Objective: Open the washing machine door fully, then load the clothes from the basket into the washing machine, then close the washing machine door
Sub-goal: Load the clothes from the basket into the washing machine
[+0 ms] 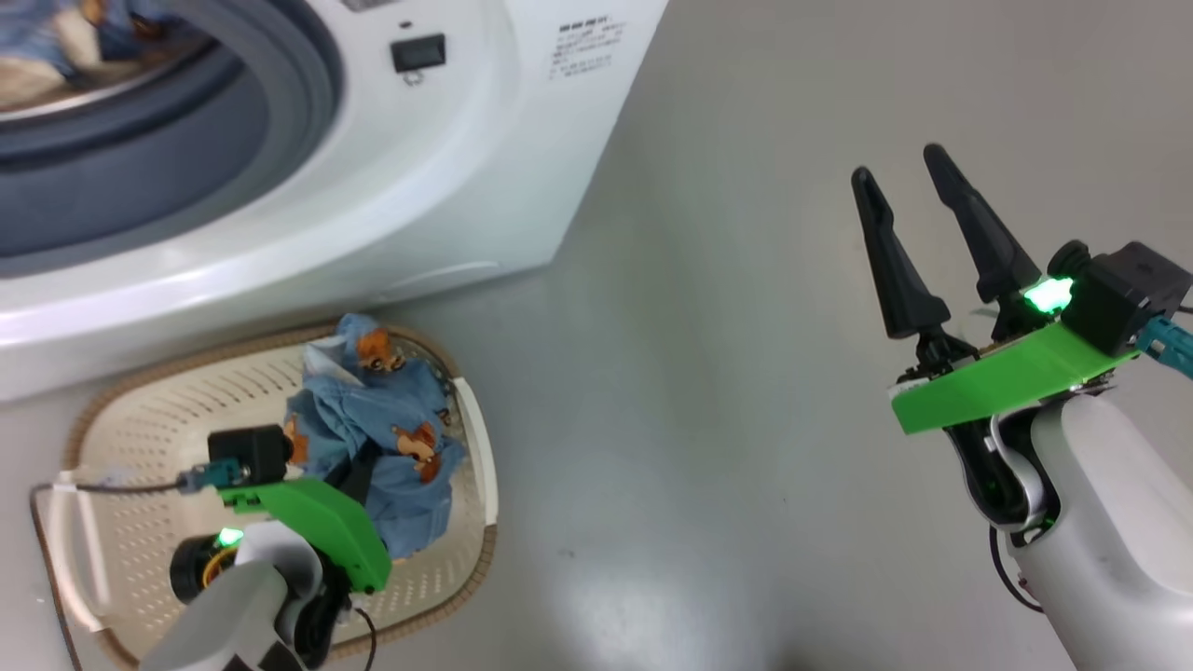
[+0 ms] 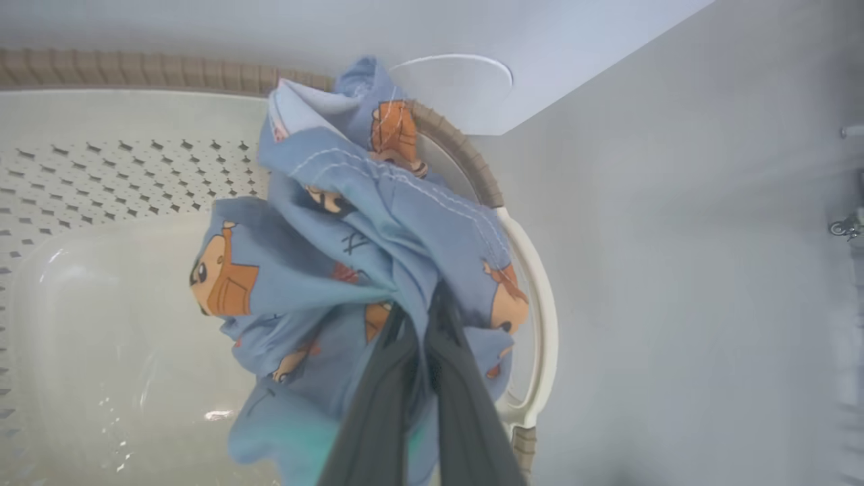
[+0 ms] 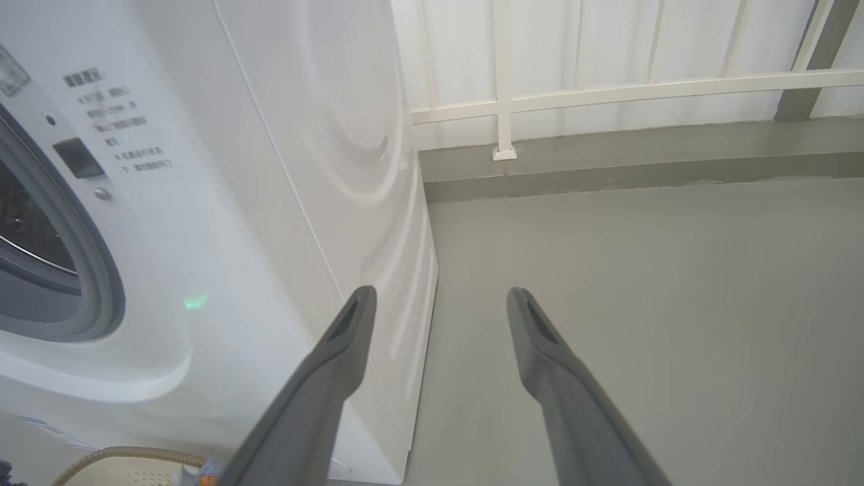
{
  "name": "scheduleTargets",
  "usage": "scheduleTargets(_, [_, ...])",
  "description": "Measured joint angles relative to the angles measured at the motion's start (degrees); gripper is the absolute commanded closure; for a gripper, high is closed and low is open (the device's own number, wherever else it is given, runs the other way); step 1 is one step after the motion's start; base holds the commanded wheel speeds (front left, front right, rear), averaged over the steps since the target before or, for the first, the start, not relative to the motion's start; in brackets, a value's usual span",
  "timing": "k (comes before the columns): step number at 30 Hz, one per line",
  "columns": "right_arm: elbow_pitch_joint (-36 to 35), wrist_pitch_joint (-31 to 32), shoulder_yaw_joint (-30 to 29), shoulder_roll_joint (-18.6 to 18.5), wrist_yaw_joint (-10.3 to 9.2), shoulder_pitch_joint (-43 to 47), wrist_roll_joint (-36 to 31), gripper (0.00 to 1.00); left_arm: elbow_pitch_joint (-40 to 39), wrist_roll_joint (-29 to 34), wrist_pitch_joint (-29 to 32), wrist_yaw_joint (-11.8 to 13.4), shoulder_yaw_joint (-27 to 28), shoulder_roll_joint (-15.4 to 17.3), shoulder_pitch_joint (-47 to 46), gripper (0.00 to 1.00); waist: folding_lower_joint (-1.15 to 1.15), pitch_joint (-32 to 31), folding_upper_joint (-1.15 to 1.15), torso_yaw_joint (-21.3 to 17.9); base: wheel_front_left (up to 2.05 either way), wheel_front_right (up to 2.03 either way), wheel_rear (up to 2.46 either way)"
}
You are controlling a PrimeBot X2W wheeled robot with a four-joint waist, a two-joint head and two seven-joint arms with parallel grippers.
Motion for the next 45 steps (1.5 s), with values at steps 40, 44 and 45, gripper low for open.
scheduleTargets(40, [2.97,0.0,-1.3,-1.57,0.0,12.45,1.26,0.0,-32.05,11.58,-6.1,2.74,21.67,3.21,20.96,1.0,0.0,-24.64,0.0,9.23,0.0,0.0,0.0])
scheduleTargets(44, [2.92,0.0,-1.31,-1.67,0.0,12.94,1.44,0.0,-37.24,15.08,-6.1,4.82,24.31,3.31,23.16,1.0,0.0,-25.98,0.0,9.39,0.0,0.0,0.0])
scheduleTargets(45, [2.92,0.0,-1.31,-1.72,0.0,13.06,1.44,0.0,-38.51,16.36,-6.1,5.72,24.82,3.39,23.54,1.0,0.0,-26.2,0.0,9.41,0.0,0.0,0.0])
